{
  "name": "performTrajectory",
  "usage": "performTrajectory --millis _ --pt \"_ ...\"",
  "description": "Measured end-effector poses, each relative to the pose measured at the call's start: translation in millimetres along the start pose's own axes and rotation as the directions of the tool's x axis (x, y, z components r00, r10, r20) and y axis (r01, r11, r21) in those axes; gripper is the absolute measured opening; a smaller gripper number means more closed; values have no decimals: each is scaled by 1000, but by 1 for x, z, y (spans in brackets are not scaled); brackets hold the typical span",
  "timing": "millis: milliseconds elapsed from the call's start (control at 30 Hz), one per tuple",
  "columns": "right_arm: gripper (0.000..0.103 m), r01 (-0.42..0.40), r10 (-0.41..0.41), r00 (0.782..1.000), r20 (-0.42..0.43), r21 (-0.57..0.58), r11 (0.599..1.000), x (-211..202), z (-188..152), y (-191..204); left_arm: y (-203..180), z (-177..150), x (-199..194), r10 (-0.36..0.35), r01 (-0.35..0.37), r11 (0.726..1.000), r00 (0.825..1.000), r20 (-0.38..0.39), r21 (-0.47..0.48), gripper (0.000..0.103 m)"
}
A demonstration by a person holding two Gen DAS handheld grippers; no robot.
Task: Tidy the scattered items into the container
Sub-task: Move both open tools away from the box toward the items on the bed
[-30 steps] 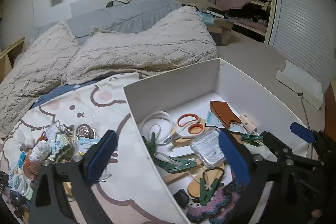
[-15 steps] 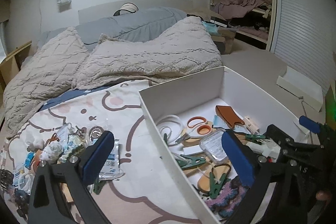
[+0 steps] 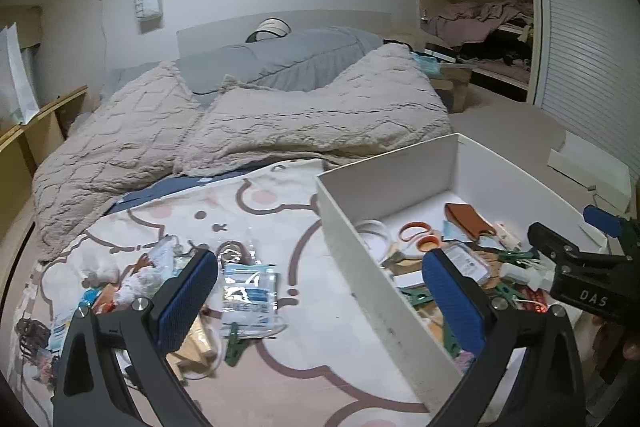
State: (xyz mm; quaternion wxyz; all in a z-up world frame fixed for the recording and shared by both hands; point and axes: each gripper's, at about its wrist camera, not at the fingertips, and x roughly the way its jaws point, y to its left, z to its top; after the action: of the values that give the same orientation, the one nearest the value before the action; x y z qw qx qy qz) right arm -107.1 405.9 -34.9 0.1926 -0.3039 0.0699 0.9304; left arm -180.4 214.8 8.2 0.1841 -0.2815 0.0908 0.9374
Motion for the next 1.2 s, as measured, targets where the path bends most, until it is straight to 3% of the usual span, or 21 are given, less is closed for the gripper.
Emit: performTrajectory --millis 533,1200 --pt "103 -90 90 996 0 -41 995 -7 -1 36 42 -19 -13 90 -90 995 996 1 -45 103" --pt "103 -181 196 979 56 -199 963 -30 -10 120 107 -55 -42 184 -182 976 983 7 -121 103"
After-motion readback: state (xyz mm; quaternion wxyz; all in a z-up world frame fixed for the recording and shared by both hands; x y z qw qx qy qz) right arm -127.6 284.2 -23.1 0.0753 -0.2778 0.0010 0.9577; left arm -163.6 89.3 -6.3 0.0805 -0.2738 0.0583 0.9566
